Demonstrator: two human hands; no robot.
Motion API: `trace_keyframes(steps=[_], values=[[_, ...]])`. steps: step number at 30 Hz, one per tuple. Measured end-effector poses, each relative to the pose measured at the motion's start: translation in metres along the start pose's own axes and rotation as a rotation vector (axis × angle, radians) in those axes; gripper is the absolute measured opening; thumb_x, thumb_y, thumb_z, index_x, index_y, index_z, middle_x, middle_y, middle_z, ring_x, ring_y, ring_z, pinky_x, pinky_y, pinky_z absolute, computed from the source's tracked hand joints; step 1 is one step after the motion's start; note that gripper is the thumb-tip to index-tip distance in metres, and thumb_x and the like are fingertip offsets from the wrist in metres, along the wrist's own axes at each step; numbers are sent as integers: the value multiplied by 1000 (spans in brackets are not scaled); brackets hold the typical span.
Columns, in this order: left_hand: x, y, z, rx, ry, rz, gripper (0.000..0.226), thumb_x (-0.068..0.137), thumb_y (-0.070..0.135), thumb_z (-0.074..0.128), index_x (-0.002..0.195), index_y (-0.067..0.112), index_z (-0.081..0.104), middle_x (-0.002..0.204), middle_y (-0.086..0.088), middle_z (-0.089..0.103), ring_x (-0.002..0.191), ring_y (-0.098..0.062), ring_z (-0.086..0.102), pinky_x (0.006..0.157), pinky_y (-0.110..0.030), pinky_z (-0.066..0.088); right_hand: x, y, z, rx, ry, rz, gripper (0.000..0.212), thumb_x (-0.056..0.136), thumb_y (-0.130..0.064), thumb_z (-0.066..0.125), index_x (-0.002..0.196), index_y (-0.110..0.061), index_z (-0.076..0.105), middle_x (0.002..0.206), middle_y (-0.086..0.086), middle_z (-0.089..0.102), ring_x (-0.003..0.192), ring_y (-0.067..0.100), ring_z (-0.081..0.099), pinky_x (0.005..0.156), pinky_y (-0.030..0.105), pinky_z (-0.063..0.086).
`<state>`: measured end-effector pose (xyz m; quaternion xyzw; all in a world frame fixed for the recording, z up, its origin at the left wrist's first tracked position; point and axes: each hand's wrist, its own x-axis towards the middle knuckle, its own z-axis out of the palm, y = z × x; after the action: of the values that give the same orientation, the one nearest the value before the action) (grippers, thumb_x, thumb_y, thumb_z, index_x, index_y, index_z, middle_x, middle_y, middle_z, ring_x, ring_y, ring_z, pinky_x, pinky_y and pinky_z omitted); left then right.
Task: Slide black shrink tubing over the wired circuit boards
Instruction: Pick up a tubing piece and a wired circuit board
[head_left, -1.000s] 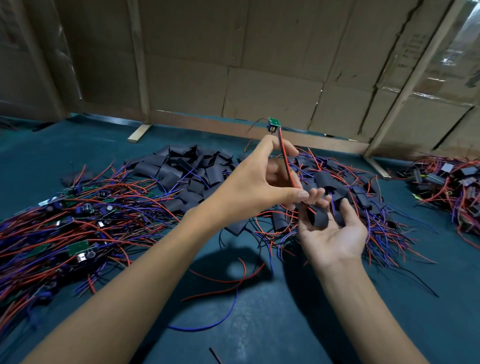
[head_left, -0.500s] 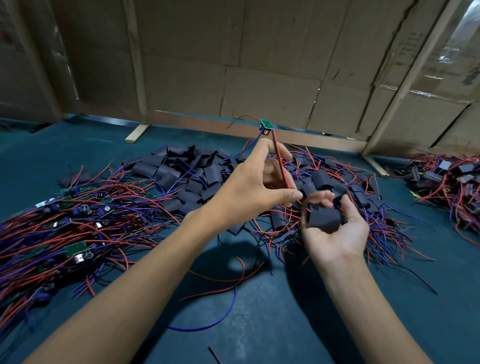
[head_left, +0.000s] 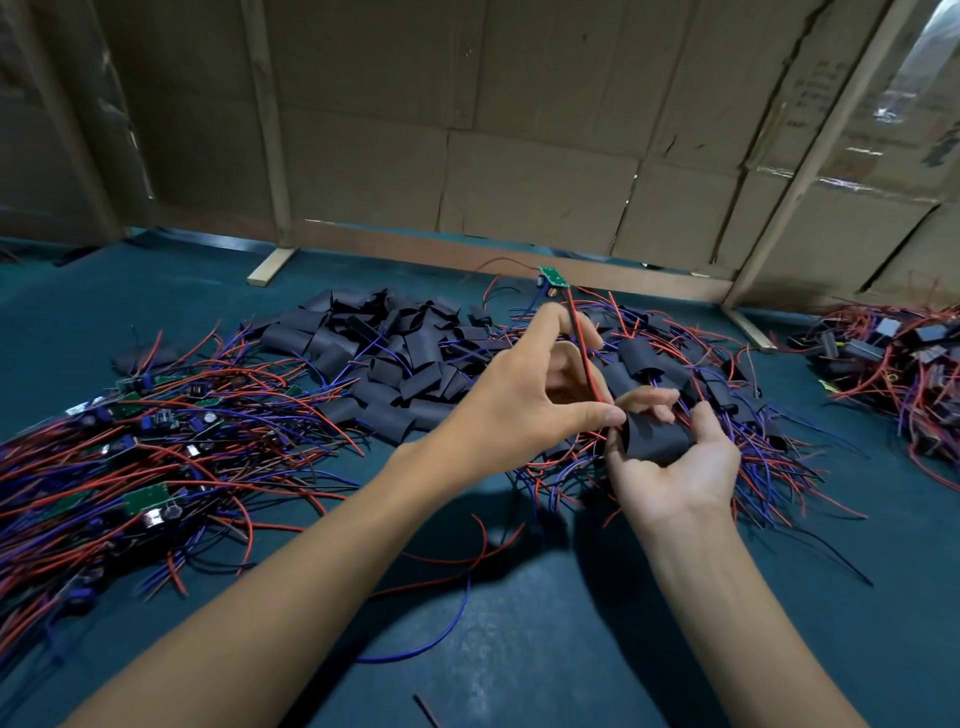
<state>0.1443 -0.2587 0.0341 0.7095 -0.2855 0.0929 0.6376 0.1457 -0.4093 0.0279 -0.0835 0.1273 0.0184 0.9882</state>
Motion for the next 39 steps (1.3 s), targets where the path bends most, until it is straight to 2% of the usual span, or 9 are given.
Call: trace_keyframes(steps=[3, 7, 11, 15, 19, 23, 29, 33, 39], values=[[-2, -3, 14, -14, 109, -28, 38, 81, 1, 81, 102, 15, 52, 81, -1, 73, 69, -15, 68, 70, -25, 54, -1, 2, 3, -47, -6, -51, 39, 106, -41, 46, 77, -15, 44, 63, -3, 49, 54, 13, 62, 58, 20, 47], [-2, -5, 25, -219, 184, -172, 10, 87, -5, 72, 91, 0, 64, 73, -3, 69, 62, -13, 65, 59, -25, 57, -3, 5, 5, -150, 17, -116, 45, 106, -46, 44, 76, -12, 49, 66, 6, 53, 58, 20, 64, 54, 28, 56], [0, -2, 29, -386, 236, -317, 18, 97, 1, 60, 108, -12, 67, 81, -14, 66, 62, -12, 63, 59, -21, 57, -1, 8, 2, -572, 32, -242, 51, 107, -52, 35, 79, -15, 58, 71, 4, 56, 55, 23, 58, 54, 28, 45], [1, 0, 21, -413, 197, -471, 24, 102, 17, 56, 117, 6, 72, 93, -9, 70, 66, -14, 64, 54, -18, 50, 0, 13, -1, -1093, -78, -373, 40, 104, -48, 47, 89, -15, 66, 83, 5, 66, 58, 16, 58, 45, 25, 37], [6, 2, 7, -481, 150, -617, 26, 101, 21, 55, 121, 19, 72, 98, -2, 63, 85, -17, 54, 71, -27, 47, -5, 16, 0, -966, -402, -225, 3, 89, -9, 69, 86, -9, 69, 82, 7, 73, 64, 16, 67, 57, 27, 52], [2, 1, -15, -568, 48, -675, 36, 102, 34, 50, 132, 19, 65, 90, 9, 65, 73, -7, 54, 62, -24, 42, -5, 17, -5, -1115, -456, -397, 18, 68, -15, 83, 85, -12, 80, 94, 14, 78, 83, 28, 73, 87, 39, 59], [-4, -5, -36, -867, 144, -765, 68, 97, 65, 45, 120, 3, 60, 87, -7, 65, 76, -19, 66, 67, -29, 49, -9, 19, -2, -930, -362, -347, 15, 68, -4, 81, 82, -6, 79, 83, 19, 75, 73, 33, 74, 67, 31, 61], [-7, -16, -41, -1191, 370, -815, 63, 105, 47, 42, 117, -13, 58, 83, -18, 64, 69, -21, 62, 51, -24, 53, -11, 21, 1, -886, -290, -338, 12, 66, 1, 78, 76, -5, 77, 79, 17, 75, 71, 33, 75, 65, 31, 61], [-12, -24, -42, -1282, 434, -791, 35, 108, 26, 41, 117, -6, 54, 83, -17, 71, 59, -20, 69, 46, -21, 52, -7, 15, 2, -861, -334, -283, 13, 69, 1, 75, 76, -9, 80, 84, 17, 76, 76, 32, 76, 67, 30, 61]])
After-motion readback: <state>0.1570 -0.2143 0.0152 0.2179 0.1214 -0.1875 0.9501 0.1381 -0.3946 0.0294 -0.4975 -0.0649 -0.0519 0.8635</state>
